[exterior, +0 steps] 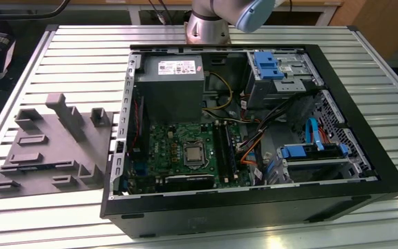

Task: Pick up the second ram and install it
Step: 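Reach for the second ram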

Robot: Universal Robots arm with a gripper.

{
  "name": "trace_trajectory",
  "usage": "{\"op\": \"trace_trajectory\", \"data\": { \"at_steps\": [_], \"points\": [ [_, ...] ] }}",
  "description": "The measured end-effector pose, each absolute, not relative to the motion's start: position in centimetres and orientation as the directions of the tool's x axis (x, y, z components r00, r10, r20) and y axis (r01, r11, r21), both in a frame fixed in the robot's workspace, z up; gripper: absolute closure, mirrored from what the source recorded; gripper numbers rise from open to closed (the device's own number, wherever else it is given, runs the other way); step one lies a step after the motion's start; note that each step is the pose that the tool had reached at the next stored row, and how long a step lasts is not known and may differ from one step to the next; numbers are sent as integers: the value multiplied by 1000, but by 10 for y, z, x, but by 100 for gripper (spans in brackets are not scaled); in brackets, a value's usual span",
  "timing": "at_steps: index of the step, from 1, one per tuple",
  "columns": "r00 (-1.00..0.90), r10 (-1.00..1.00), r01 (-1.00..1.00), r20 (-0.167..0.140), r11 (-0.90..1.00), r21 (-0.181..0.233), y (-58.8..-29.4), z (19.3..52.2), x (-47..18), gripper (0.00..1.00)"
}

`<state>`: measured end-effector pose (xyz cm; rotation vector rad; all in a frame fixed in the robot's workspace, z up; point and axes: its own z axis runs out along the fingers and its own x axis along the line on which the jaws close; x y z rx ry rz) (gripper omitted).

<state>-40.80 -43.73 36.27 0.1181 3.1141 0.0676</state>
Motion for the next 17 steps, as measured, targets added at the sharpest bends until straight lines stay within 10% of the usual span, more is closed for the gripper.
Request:
{"op": "trace_trajectory", "data": {
  "at_steps": [17],
  "points": [
    [-997,76,75,-21,996,44,-441,358,-410,89]
  ]
}}
